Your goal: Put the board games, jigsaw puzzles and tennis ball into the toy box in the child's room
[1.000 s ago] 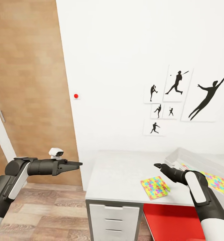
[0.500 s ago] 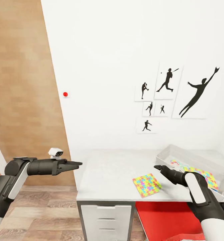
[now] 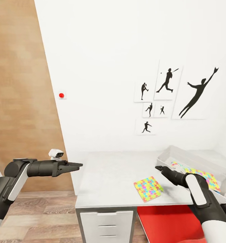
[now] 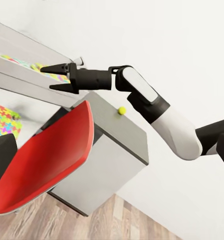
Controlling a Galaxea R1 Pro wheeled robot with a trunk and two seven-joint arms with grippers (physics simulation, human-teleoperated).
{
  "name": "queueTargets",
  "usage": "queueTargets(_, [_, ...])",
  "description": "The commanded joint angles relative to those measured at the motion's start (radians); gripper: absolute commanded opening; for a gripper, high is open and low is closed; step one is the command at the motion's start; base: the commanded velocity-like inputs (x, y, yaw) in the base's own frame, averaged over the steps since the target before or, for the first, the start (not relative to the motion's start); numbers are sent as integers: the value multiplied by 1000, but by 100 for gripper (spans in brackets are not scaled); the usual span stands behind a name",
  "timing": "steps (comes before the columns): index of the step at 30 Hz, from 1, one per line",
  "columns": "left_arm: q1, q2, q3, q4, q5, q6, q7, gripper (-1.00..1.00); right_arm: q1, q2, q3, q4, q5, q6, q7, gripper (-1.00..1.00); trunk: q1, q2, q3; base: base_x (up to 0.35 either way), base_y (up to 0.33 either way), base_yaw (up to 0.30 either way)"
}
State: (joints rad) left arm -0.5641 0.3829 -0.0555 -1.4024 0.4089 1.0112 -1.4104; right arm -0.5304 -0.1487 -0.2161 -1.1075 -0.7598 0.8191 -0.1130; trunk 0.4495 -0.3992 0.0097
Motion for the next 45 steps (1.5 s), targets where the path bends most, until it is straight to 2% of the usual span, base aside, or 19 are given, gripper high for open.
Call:
queueTargets(1, [0,1,-2,0,4,10,-1,100,0,0,0,-1,-11,-1,-10,100,1,-1,0,38,21,-4])
queueTargets(20, [0,0,-3,0,3,10,-1,100,0,3,0,0,-10,-9,-10,100,1,-1,-7,112,16,-1])
queueTargets(45, [0,-1,-3,0,2,10,-1,100,0,5,3,0,-8,-10,-10,100,1,-1,-7,28,10,-18])
